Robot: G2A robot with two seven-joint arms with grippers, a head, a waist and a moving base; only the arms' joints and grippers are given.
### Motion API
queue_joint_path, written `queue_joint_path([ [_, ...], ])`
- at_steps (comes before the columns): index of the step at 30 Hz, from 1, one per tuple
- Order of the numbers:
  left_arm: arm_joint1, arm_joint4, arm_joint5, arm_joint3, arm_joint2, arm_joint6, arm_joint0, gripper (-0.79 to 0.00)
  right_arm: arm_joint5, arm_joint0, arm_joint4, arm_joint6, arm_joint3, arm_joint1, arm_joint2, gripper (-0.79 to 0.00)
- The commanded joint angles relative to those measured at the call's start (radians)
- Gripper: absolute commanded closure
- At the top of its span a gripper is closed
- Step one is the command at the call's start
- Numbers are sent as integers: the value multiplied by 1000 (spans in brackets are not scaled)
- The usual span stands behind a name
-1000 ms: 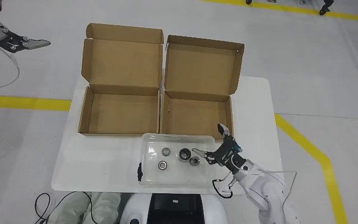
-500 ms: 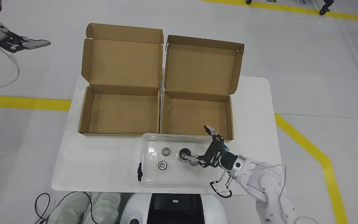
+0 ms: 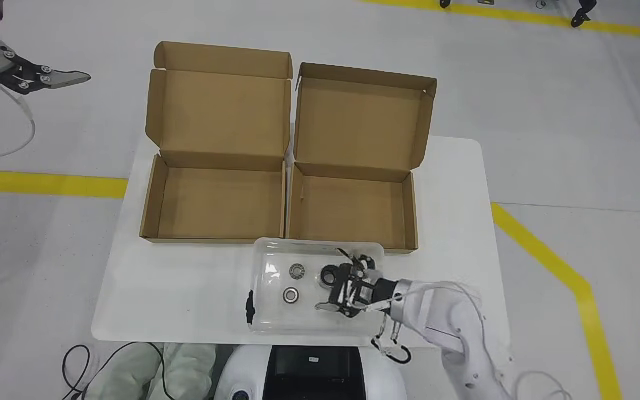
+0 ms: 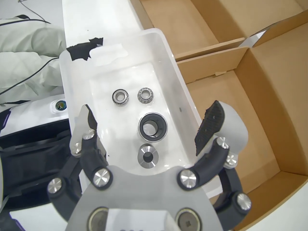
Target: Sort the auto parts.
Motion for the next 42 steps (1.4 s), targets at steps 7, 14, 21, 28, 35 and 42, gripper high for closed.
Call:
queue_joint_path([
  [7,0,0,0,0,0,0,0,-785,57,30,33,96,25,5,-26,-708],
  [14,0,0,0,0,0,0,0,-785,106,64,54,211,50,6,-77,-723],
  [21,0,0,0,0,0,0,0,-785,140,105,85,293,75,7,-121,-717],
  [28,0,0,0,0,0,0,0,-785,190,136,88,338,109,8,-152,-680],
  [35,0,0,0,0,0,0,0,-785,218,166,95,362,144,9,-184,-637],
  [42,0,0,0,0,0,0,0,-785,243,201,96,397,179,8,-217,-628],
])
